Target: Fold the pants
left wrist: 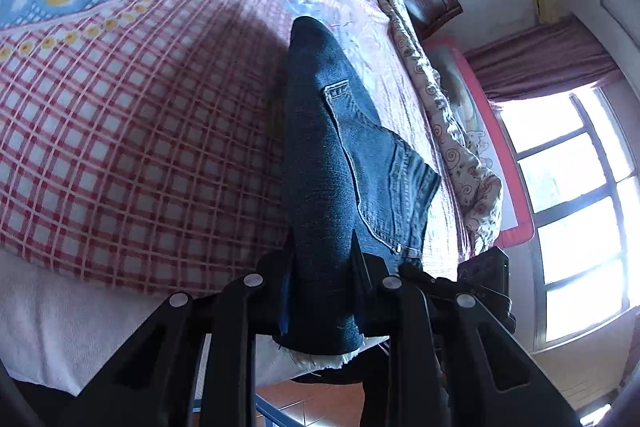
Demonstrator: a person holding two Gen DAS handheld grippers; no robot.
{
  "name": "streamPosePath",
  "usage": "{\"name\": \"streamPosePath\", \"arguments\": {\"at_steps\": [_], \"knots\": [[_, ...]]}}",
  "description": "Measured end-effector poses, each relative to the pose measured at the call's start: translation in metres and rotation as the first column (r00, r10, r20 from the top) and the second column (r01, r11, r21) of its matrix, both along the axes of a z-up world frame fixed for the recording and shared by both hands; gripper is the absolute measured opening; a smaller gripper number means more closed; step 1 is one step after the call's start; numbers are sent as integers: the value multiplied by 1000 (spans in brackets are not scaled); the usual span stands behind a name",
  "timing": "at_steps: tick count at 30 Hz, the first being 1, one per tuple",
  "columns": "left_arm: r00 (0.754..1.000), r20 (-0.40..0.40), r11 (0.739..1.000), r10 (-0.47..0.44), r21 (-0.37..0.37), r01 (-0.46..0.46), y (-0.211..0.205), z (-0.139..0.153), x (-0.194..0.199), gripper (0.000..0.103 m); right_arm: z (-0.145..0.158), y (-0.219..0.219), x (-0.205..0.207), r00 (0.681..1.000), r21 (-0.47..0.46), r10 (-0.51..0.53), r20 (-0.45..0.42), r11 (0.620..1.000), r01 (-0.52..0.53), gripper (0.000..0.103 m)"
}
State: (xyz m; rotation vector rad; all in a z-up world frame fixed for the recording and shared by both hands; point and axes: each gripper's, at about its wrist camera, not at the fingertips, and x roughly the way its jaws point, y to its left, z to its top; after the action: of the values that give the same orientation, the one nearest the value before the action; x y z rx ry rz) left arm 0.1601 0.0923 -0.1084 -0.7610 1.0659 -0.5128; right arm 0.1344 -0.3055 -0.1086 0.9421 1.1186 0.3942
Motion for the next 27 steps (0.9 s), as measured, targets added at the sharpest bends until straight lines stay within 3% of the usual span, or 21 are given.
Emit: {"name": "streamPosePath", "arguments": {"at_steps": [2, 5, 6, 9, 13, 15, 20, 21, 22, 24, 27], "knots": [[998, -49, 998, 41, -52, -44, 8, -25, -2, 21, 4, 8, 1, 999, -21, 34, 5, 999, -34, 0], [1000, -5, 1000, 30, 4, -30, -1, -19, -7, 22, 25, 14, 1, 994, -103, 92, 59, 991, -86, 14], [999, -13, 1000, 29, 5, -29, -3, -18, -6, 22, 34, 11, 0, 992, -112, 85, 92, 991, -74, 31], [999, -27, 999, 32, -29, -33, -2, -23, -5, 23, 70, -12, 2, 973, -145, -16, 231, 988, 50, 61], [999, -25, 999, 37, -19, -37, -3, -23, -5, 25, 96, -33, 34, 948, -287, -86, 307, 941, 178, 64], [999, -29, 999, 36, -23, -37, -5, -24, -4, 25, 93, -33, 58, 952, -333, -73, 298, 926, 175, 76], [999, -35, 999, 26, -22, -27, 9, -25, -6, 25, 70, -12, 97, 977, -403, -6, 213, 910, 93, 76], [999, -37, 999, 24, -22, -25, 9, -25, -5, 26, 68, -4, 99, 977, -413, 15, 212, 908, 76, 70], [999, -40, 999, 21, -23, -22, 10, -24, -3, 26, 64, 2, 99, 977, -422, 34, 210, 905, 59, 43], [999, -40, 1000, 18, -20, -19, 10, -22, -2, 26, 62, 13, 101, 980, -464, 72, 187, 886, 23, 14], [999, -26, 1000, 25, 2, -25, 10, -18, 0, 26, 86, 36, 89, 948, -453, 167, 270, 891, -27, 11]]}}
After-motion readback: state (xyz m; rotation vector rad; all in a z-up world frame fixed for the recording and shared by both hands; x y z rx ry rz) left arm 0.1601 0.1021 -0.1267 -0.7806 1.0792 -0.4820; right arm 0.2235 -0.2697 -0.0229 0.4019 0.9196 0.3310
